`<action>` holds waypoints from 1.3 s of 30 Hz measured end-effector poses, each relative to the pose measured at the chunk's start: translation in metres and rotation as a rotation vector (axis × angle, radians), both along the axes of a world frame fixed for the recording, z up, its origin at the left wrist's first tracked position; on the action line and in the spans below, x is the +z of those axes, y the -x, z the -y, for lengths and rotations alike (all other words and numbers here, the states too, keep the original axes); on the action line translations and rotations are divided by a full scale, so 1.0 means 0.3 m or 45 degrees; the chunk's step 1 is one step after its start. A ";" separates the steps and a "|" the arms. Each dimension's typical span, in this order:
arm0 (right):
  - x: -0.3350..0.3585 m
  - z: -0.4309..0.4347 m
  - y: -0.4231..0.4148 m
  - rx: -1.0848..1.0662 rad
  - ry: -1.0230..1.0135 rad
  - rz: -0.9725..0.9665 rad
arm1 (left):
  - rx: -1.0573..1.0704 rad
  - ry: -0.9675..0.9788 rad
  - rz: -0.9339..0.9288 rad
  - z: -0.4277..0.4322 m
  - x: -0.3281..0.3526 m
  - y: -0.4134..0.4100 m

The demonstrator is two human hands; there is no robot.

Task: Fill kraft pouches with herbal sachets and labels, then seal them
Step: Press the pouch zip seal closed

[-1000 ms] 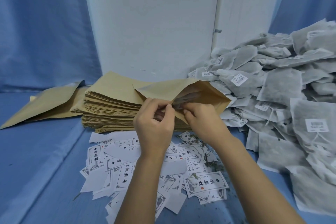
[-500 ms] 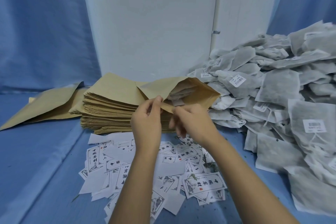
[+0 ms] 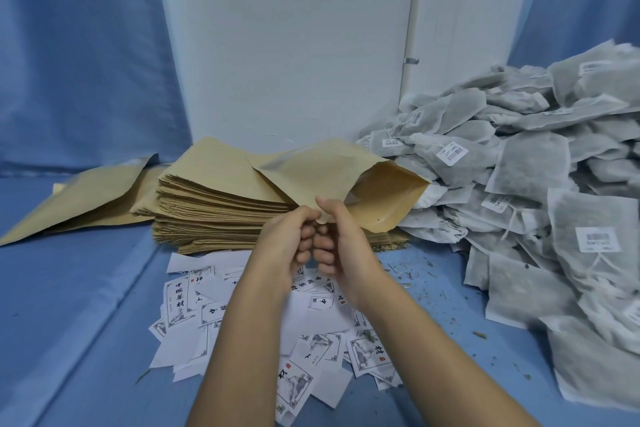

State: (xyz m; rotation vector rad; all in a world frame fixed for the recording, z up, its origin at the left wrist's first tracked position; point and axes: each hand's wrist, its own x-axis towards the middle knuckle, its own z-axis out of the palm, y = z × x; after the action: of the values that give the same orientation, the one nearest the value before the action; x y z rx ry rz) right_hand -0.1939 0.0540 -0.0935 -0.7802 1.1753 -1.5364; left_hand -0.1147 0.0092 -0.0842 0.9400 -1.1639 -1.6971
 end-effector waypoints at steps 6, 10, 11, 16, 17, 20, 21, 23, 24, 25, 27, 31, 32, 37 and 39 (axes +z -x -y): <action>0.000 0.004 -0.006 -0.203 0.028 -0.008 | -0.125 0.015 0.054 0.003 -0.005 0.004; -0.001 0.007 -0.003 -0.237 0.042 0.035 | -0.141 0.008 0.085 0.000 -0.009 0.009; 0.000 0.007 -0.004 -0.230 0.045 0.055 | -0.138 0.000 0.080 0.000 -0.010 0.009; 0.006 0.007 0.000 -0.166 0.026 0.179 | -0.119 -0.035 0.028 0.003 -0.006 0.008; 0.006 0.008 0.001 -0.175 0.017 0.187 | -0.118 -0.033 0.022 0.005 -0.006 0.007; -0.001 0.014 0.011 -0.248 0.010 0.119 | -0.129 -0.018 0.050 0.002 -0.008 0.006; -0.002 0.015 0.012 -0.258 0.009 0.097 | -0.128 -0.021 0.052 0.000 -0.009 0.008; -0.002 0.017 0.014 -0.249 0.004 0.067 | -0.112 -0.034 0.033 0.000 -0.009 0.009; 0.000 0.018 0.014 -0.239 0.003 0.062 | -0.101 -0.042 0.019 0.000 -0.007 0.009; 0.002 0.017 0.014 -0.231 0.005 0.070 | -0.091 -0.050 0.000 0.001 -0.006 0.007; 0.003 0.017 0.018 -0.254 0.008 0.098 | -0.075 -0.058 -0.030 0.003 -0.004 0.003; -0.004 0.017 0.034 -0.297 0.021 0.110 | -0.121 -0.079 -0.009 -0.007 -0.008 0.003; -0.005 0.016 0.036 -0.286 0.020 0.099 | -0.155 -0.088 0.003 -0.010 -0.009 0.004; -0.008 0.015 0.041 -0.217 -0.002 0.113 | -0.159 -0.068 0.030 -0.015 -0.012 0.018; -0.007 0.018 0.046 -0.233 0.015 0.137 | -0.136 -0.069 -0.004 -0.015 -0.009 0.020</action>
State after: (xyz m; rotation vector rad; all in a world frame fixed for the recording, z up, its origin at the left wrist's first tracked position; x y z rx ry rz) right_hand -0.2077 0.0487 -0.0957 -0.6024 1.1849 -1.7151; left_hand -0.1206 0.0137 -0.0869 0.9224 -1.1899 -1.8231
